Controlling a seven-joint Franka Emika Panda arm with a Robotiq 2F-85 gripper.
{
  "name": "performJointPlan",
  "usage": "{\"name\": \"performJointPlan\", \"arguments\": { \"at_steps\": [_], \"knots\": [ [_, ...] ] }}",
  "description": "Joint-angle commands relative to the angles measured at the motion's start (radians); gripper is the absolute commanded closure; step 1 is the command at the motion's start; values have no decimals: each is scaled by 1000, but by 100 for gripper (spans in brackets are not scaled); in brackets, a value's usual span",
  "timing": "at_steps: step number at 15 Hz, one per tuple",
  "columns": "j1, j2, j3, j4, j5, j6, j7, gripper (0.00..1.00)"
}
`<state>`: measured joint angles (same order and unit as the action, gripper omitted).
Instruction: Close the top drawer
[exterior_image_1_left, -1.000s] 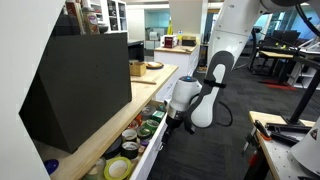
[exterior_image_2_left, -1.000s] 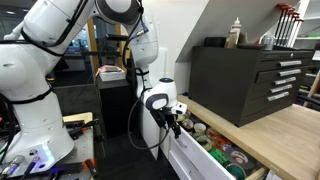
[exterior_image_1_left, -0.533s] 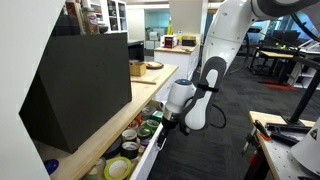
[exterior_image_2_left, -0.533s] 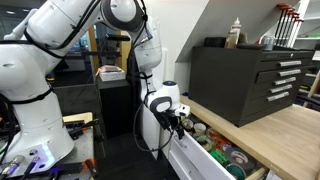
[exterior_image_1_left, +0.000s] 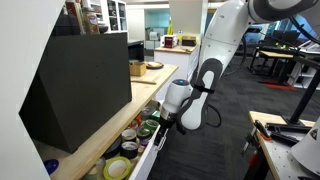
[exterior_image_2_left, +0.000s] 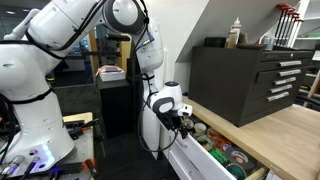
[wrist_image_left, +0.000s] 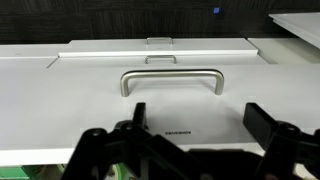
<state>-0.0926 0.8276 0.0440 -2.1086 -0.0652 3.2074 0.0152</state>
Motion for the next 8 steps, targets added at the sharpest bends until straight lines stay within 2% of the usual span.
{"name": "performJointPlan", "arguments": {
  "at_steps": [1, 8],
  "knots": [
    [-6, 36, 6, 56, 8, 17, -31, 0],
    [1, 85, 5, 197, 15, -34, -27, 0]
  ]
}}
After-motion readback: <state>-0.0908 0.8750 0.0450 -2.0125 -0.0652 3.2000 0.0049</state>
